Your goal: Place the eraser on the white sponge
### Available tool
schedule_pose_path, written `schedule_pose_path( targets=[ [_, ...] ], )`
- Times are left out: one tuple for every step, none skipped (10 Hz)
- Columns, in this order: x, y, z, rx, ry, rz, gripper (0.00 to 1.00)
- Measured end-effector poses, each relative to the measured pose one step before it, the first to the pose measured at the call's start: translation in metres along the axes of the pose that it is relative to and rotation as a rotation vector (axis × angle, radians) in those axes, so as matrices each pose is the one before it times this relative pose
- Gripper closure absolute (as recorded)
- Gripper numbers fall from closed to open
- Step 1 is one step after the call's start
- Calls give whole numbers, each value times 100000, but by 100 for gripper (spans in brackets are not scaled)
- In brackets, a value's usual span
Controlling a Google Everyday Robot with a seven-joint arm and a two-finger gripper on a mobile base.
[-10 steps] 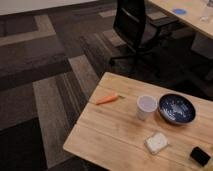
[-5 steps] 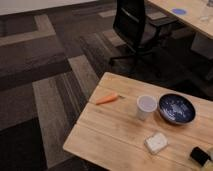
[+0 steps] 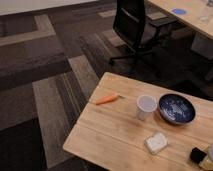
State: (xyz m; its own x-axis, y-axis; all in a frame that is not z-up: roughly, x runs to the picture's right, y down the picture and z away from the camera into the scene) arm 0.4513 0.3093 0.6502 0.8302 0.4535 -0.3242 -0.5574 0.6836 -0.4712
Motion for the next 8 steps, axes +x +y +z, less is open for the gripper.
schedule_pose_path(
  targets=[
    [-2190,659,-1199,1212,104,-7291,100],
    [-2072,679,-815,509,-1124,-6893,100],
    [-984,246,-326,82,-747,-2910,100],
    [-2821,548,-912,155,-2318,-8426,100],
    [-1903,89,-550,598,-1158,-7052,100],
    [-2891,35,-692,695,-2378,-10418,100],
    [-1666,-190,-262,408,-1450,-5497,100],
    [-2486,-392,-51,788,-1990,-7705,100]
  ],
)
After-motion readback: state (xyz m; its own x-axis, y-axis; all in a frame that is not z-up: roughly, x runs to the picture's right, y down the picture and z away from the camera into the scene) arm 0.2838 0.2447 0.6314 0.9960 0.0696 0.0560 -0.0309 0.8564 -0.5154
